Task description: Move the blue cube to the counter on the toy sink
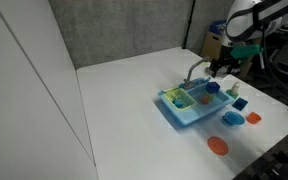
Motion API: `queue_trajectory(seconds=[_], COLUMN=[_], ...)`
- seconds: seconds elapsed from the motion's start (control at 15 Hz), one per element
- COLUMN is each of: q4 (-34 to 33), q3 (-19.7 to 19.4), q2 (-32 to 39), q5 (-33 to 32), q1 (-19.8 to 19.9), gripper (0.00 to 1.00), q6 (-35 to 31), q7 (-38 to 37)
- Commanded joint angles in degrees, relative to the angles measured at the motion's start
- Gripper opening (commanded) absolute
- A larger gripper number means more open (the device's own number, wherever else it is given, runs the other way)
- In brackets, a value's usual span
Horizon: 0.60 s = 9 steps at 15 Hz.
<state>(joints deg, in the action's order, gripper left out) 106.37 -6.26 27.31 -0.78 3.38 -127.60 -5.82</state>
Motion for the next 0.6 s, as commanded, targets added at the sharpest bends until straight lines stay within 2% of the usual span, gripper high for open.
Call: queue_trajectory(seconds=[0.0, 0.27, 0.53], q4=[-1.78, -2.71, -4.07], q3=[-0.43, 0.14, -1.1], q2=[3.54, 7.05, 9.93], q5=[-1.55, -0.31, -1.09], q1=[-0.22, 0.58, 0.22], gripper=[1.0, 1.0, 1.0], q6=[-4.31, -9.45, -12.61], q7=[-1.7, -0.06, -1.22])
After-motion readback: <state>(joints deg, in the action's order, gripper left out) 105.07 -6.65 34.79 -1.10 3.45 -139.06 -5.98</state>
